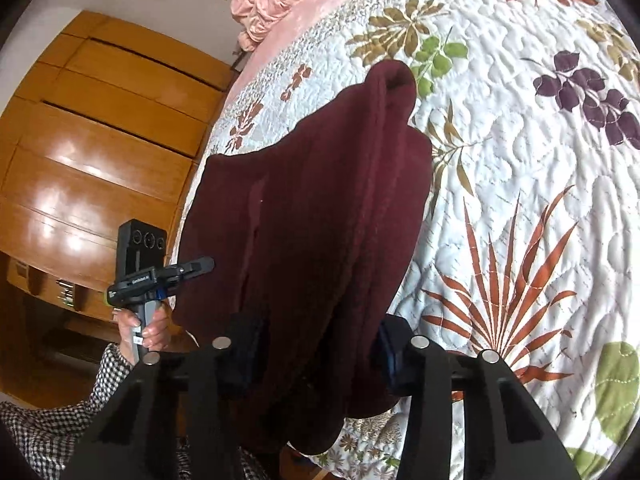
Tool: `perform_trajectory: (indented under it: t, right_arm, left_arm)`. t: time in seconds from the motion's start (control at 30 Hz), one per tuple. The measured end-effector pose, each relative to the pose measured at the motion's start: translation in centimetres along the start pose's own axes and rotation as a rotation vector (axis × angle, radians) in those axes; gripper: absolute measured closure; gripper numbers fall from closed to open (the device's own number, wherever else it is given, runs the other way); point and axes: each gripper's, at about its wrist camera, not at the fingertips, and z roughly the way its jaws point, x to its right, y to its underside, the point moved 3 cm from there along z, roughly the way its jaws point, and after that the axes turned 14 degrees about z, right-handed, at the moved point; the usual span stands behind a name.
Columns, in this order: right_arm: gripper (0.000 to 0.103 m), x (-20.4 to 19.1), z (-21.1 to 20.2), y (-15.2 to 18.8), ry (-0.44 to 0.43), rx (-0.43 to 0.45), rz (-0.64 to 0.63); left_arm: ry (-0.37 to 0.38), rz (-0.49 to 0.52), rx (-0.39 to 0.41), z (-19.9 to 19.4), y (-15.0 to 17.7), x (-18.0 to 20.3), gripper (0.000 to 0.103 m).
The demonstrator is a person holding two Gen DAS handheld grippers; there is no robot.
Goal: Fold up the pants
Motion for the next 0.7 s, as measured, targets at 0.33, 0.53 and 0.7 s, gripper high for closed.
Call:
perform_trajectory:
  t: [0.33,0.53,0.7]
  right_arm:
    - [0.063,-3.5,-1.9,-0.6,-0.047,0.068,-0.052]
    - [0.063,-6.9,-3.8,-3.9,-0.027,0.123,-0.147]
    - [0.063,-8.5,-4.1,-9.9,-0.020,0.183,-0.184]
  left_arm:
    - [0.091,0.035,0.123,-2.0,0.0,2.1,0.077]
    - [0.102,0.089,0.210,-2.8,-3.8,4.6,0.077]
    - [0.059,0.148,0.272,-3.2,-9.1,5.4,0.077]
